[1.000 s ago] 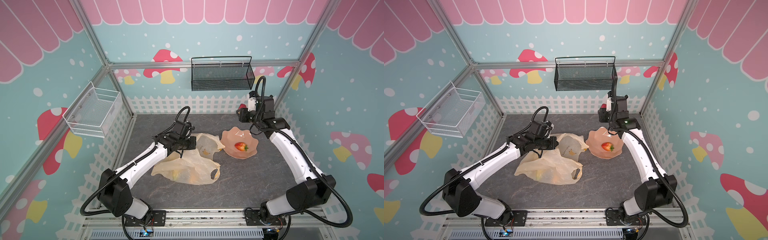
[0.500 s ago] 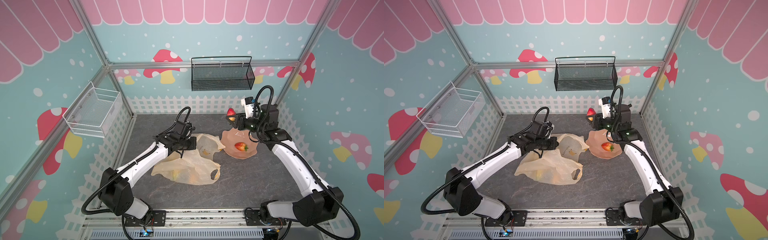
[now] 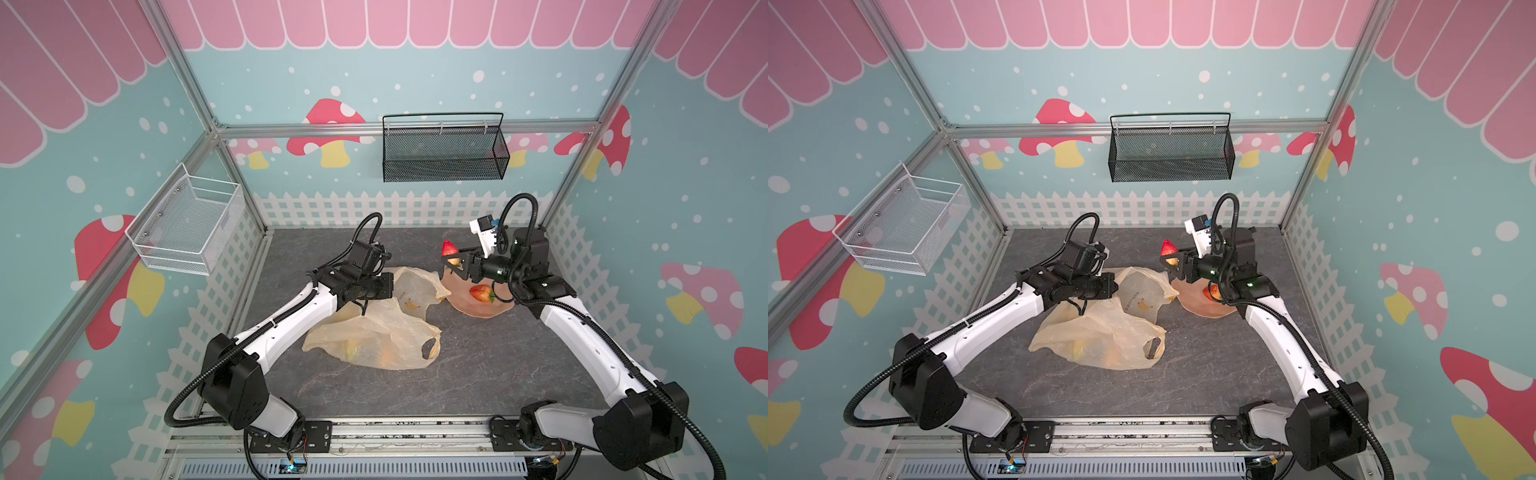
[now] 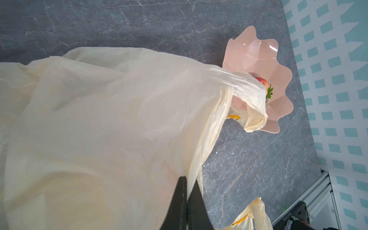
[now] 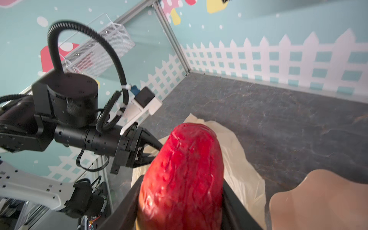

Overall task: Place the fruits into the plastic bag
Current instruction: Place the fruit in the plastic bag.

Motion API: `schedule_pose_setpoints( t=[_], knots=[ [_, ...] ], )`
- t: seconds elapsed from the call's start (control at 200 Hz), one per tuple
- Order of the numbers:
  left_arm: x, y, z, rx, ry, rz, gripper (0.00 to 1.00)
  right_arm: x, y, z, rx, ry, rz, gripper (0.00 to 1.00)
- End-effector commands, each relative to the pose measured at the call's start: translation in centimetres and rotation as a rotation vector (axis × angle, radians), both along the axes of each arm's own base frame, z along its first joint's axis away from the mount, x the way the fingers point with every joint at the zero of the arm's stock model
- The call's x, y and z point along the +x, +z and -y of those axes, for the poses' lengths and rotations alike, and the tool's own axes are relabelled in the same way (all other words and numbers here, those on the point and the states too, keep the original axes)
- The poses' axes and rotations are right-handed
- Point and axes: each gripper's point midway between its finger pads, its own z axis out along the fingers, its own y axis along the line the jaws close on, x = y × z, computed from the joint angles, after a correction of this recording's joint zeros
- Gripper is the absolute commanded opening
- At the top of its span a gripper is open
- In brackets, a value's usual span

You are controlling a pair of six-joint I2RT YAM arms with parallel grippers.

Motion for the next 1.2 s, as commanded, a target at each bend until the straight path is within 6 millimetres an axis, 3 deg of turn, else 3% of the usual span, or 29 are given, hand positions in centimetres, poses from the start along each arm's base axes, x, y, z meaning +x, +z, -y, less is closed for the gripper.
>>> schedule_pose_setpoints(
  t=[0.0, 0.175, 0.545, 0.995, 1.196],
  knots=[
    [0.4, 0.8, 0.4, -0.013, -0.005, 0.005, 0.00, -1.8, -2.1, -1.8, -0.030, 0.073, -0.015, 0.50],
    [0.5, 0.9, 0.4, -0.013, -0.006, 0.008, 0.00, -3.8, -7.7, -5.2, -0.097, 0.137, -0.108, 0.50],
    [0.5, 1.0, 0.8, -0.020, -0.016, 0.007, 0.00, -4.3, -16.9, -10.2, -0.129, 0.184, -0.279, 0.48],
    [0.6, 1.3, 1.7, -0.027, -0.036, 0.012, 0.00, -4.7, -19.7, -15.4, -0.144, 0.277, -0.321, 0.47],
    [0.5, 1.7, 2.0, -0.034, -0.048, 0.019, 0.00, -4.2, -20.3, -16.4, -0.140, 0.286, -0.345, 0.47]
  ],
)
